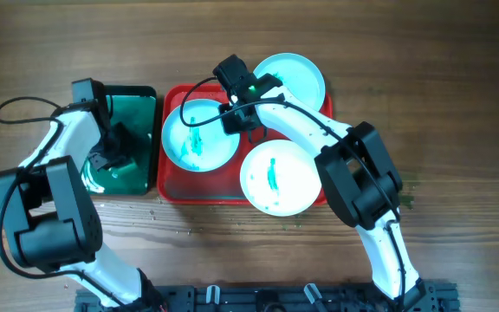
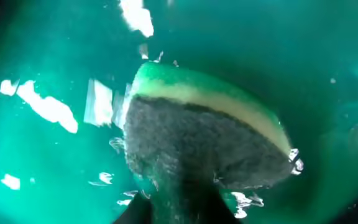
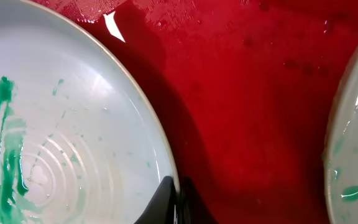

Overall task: Clean dirty plates on tray and stack at the side
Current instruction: 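Tilt the plate up with right gripper and bring sponge to it, then scrub the held plate with the sponge in the left gripper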

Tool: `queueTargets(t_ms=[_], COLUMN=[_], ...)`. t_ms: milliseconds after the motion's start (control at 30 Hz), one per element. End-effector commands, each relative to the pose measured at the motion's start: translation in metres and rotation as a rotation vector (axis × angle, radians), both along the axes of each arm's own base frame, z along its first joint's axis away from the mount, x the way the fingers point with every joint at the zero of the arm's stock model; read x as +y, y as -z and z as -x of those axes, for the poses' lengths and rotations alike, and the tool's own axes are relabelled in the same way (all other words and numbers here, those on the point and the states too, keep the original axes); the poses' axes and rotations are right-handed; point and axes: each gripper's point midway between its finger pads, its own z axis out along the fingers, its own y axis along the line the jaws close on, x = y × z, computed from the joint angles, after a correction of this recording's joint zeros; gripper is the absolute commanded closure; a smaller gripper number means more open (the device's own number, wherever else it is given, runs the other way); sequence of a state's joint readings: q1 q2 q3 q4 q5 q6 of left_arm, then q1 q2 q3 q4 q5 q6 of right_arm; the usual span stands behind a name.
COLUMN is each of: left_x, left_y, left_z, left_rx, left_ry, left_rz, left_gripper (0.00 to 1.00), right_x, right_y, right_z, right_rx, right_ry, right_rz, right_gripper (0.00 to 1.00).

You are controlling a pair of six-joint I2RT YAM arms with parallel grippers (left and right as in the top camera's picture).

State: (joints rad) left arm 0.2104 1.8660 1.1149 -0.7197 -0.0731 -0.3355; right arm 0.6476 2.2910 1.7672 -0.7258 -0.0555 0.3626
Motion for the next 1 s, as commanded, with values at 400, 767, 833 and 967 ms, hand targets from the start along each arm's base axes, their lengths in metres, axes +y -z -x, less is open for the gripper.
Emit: queueTargets(t_ms=[400,767,833,967], left_x=[-0.050,-0.181,-0.178,-0.146], left_y=[-0.101,-0.008,0.010,0.025], left_z=[-0.044,-0.046,-0.040,-0.007], left_rx=[-0.160,-0.066,-0.014,0.152], left_ry=[0.117,0.405,0.430,0.299], left_rz=[0.137,0.135,0.105,-0.036], left_gripper=[0.96,0.96,0.96,0.96], right_x=[0.012,-0.014,-0.014,-0.017], right_y=[0.013,0.011,0.011,0.018], right_z=[0.015,0.007,0.006,0.006], right_rx=[0.137,0.211,0.206,0.244], right_ry=[-0.076,-0.060,-0.060,-0.028], right_rz=[-0.129,-0.195,-0.194,-0.243], right_gripper=[0.96,0.95,0.95,0.92])
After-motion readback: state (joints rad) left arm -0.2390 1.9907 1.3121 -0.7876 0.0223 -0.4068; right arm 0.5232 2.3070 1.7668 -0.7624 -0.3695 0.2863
